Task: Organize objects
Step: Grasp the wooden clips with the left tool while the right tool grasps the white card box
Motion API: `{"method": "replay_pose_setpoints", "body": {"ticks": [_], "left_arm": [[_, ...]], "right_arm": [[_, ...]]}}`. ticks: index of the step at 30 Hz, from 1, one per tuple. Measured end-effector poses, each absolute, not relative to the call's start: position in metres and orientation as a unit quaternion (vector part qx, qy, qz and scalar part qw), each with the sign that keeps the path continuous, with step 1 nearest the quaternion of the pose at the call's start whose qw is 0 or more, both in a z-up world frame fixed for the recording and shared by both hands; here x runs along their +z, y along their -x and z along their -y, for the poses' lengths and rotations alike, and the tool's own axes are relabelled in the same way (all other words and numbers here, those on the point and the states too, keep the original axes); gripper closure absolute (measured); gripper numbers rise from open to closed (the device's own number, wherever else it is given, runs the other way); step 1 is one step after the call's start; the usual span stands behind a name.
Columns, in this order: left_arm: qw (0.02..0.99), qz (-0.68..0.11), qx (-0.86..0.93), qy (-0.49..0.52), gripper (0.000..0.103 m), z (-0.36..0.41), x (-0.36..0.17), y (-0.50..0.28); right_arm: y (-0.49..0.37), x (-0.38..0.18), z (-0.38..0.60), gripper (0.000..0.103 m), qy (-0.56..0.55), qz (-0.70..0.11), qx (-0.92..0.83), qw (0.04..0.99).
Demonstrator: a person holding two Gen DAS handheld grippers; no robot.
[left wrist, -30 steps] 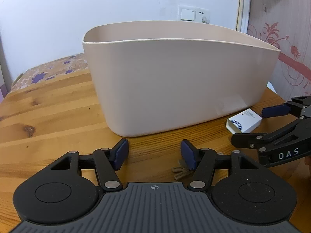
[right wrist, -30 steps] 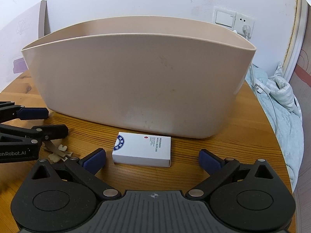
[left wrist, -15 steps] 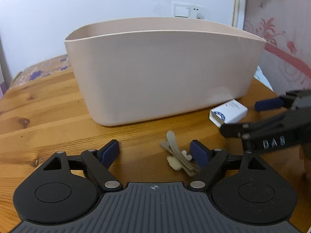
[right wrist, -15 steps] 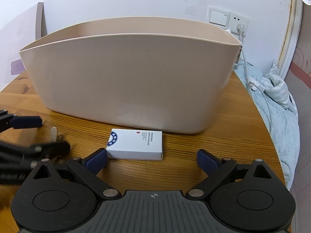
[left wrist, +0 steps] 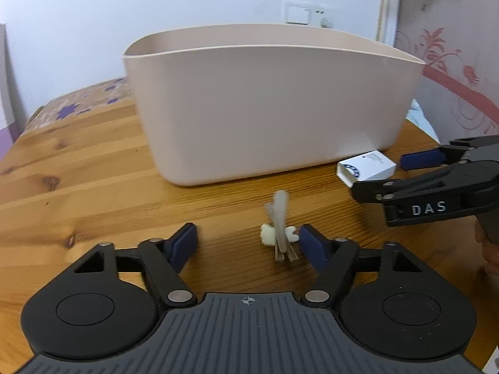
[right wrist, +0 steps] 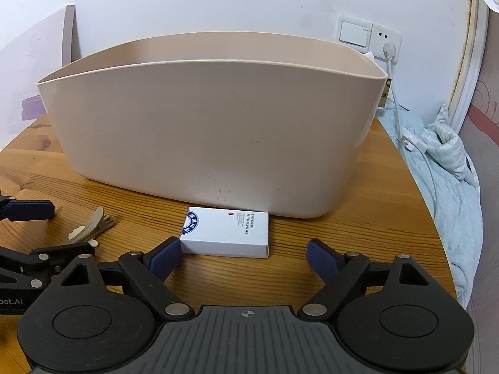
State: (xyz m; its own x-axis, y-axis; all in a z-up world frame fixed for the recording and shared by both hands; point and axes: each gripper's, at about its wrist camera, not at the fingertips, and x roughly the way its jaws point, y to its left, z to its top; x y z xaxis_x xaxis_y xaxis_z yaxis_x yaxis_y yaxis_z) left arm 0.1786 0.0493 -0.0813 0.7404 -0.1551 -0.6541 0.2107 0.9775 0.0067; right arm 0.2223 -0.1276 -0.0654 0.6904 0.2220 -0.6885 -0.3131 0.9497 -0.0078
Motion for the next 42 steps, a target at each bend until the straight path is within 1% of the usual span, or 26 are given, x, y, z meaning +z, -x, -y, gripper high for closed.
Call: {"method": "replay_pose_setpoints", "body": {"ticks": [1,4,6,7,9,10,13,16,19,20,26,29,30,42], "left_arm": [[0.932,-0.345,-0.103,-0.042,0.036,-0.048,-0.081,-0.180],[0.931,-0.344,-0.114,-0.045,0.047,-0.046,-0.080,-0.186],[0.930,-0.345,-0.121,-0.046,0.059,-0.044,-0.078,-0.189],[0.929,-0.346,-0.123,-0.046,0.062,-0.043,-0.078,-0.190],[0.928,-0.348,-0.125,-0.046,0.072,-0.042,-0.077,-0.192],[0.928,-0.348,-0.126,-0.046,0.073,-0.042,-0.077,-0.192],[0.929,-0.345,-0.125,-0.042,0.075,-0.044,-0.077,-0.191],[0.929,-0.345,-0.126,-0.040,0.076,-0.045,-0.078,-0.192],[0.929,-0.347,-0.124,-0.029,0.077,-0.047,-0.078,-0.194],[0.930,-0.346,-0.122,-0.023,0.077,-0.050,-0.078,-0.194],[0.931,-0.346,-0.121,0.002,0.079,-0.059,-0.077,-0.194],[0.931,-0.342,-0.123,0.010,0.084,-0.064,-0.073,-0.193],[0.931,-0.342,-0.124,0.010,0.089,-0.064,-0.072,-0.193],[0.931,-0.341,-0.129,0.013,0.090,-0.069,-0.073,-0.193]], "right_arm": [[-0.223,-0.065,0.127,0.015,0.062,-0.365,0.146,0.917],[-0.224,-0.065,0.127,0.016,0.062,-0.365,0.146,0.917],[-0.224,-0.065,0.126,0.018,0.062,-0.364,0.145,0.918],[-0.224,-0.065,0.125,0.018,0.062,-0.364,0.145,0.918],[-0.224,-0.065,0.124,0.019,0.062,-0.363,0.144,0.919],[-0.225,-0.065,0.124,0.019,0.061,-0.363,0.144,0.918],[-0.227,-0.065,0.122,0.019,0.060,-0.366,0.142,0.918],[-0.228,-0.064,0.119,0.023,0.062,-0.366,0.139,0.918],[-0.226,-0.062,0.116,0.043,0.062,-0.362,0.142,0.919],[-0.225,-0.061,0.116,0.045,0.061,-0.361,0.143,0.919],[-0.217,-0.060,0.118,0.045,0.067,-0.358,0.136,0.921],[-0.212,-0.060,0.122,0.045,0.065,-0.360,0.137,0.921],[-0.210,-0.059,0.123,0.045,0.065,-0.361,0.137,0.920],[-0.193,-0.052,0.133,0.045,0.060,-0.358,0.132,0.922]]}}
